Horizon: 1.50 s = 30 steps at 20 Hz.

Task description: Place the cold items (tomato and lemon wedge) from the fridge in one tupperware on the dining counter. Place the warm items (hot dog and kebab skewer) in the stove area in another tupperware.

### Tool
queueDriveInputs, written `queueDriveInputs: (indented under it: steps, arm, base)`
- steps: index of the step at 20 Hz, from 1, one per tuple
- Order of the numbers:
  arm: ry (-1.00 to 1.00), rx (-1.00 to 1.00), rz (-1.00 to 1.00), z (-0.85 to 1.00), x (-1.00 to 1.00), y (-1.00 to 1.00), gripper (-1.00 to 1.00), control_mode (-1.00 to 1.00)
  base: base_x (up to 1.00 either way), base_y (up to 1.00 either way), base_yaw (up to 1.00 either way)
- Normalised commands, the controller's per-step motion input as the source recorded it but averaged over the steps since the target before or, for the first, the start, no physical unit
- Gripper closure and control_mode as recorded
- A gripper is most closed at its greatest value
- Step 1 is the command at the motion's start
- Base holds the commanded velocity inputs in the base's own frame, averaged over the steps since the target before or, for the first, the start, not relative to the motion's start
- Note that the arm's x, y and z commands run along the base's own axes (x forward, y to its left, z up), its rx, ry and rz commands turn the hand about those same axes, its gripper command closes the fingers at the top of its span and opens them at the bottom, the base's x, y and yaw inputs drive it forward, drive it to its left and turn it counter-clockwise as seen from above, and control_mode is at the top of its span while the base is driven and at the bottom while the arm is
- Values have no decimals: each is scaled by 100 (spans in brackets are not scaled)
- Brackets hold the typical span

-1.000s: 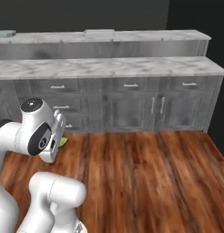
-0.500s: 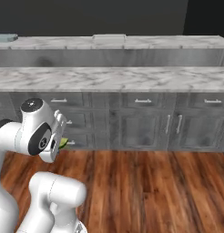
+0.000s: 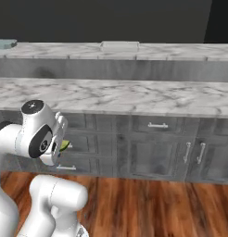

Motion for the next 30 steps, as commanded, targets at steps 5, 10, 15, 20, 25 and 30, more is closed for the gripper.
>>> queueDriveInputs:
  steps: [5, 10, 15, 20, 25, 30]
  arm:
    - [0, 0, 0, 0, 0, 0, 100, 100]
    - [0, 0, 0, 0, 0, 0, 100, 100]
    - [0, 0, 0, 0, 0, 0, 100, 100]
    - [0, 0, 0, 0, 0, 0, 100, 100]
    - [0, 0, 0, 0, 0, 0, 100, 100]
    - [0, 0, 0, 0, 0, 0, 100, 100]
  base:
    - [100, 61, 9]
    - [100, 97, 2]
    - [78, 100, 0]
    - [-2, 100, 0]
    - [-23, 100, 0]
    - [-28, 100, 0]
